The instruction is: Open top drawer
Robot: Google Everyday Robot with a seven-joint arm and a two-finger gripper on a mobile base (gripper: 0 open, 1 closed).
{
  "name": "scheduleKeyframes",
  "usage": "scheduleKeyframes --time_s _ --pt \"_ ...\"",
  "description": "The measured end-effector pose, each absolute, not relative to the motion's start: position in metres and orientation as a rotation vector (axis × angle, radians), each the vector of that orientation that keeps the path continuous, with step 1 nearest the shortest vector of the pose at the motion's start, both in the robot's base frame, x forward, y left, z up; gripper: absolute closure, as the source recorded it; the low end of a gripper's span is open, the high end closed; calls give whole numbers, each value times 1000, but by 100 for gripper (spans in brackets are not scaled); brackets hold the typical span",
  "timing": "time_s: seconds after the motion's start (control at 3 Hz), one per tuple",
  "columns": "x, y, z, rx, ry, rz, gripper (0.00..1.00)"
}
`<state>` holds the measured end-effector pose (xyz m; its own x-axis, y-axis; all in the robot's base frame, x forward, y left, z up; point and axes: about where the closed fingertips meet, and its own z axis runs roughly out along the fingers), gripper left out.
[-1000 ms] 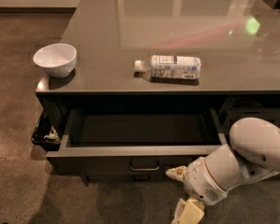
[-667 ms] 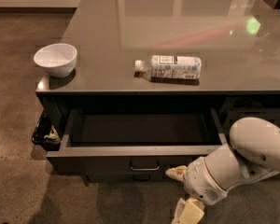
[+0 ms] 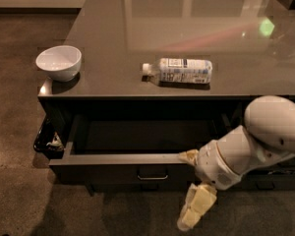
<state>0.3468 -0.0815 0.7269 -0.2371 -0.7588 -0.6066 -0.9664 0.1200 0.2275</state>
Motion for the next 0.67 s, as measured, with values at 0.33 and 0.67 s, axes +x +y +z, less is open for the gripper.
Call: scheduleKeyframes --time_s 0.33,0.67 --pt "369 -83 732 -1706 2042 803 0" --pt "386 -83 712 -1729 2041 838 0"
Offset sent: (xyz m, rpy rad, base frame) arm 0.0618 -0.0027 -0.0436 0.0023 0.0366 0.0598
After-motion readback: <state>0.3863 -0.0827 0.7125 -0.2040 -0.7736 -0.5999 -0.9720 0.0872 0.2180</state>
